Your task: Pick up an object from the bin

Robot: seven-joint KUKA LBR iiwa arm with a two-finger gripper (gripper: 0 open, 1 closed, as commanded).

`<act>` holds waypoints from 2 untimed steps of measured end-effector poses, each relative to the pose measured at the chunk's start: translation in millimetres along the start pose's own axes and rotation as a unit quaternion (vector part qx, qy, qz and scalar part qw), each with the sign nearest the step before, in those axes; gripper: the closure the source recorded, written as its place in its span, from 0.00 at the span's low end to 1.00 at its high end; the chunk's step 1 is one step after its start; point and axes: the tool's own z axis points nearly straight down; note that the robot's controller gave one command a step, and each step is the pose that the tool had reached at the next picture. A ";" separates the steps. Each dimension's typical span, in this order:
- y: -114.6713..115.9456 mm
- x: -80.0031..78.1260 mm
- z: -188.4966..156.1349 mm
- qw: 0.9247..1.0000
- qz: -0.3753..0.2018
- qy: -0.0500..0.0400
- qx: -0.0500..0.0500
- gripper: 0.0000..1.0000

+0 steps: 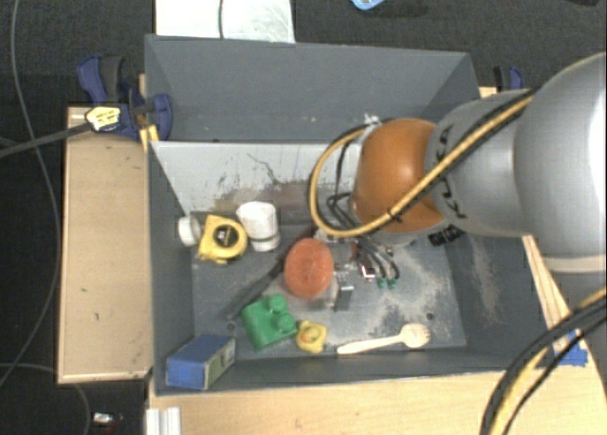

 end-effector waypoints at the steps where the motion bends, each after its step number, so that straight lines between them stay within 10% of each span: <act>1: 14.9 -4.4 6.0 1.000 0.021 0.003 -0.001 0.00; 2: 27.7 -45.6 12.0 0.999 -0.042 -0.001 -0.001 1.00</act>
Offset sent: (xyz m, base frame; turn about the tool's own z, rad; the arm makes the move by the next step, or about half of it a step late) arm 0.0443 0.0305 -0.0114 -0.0824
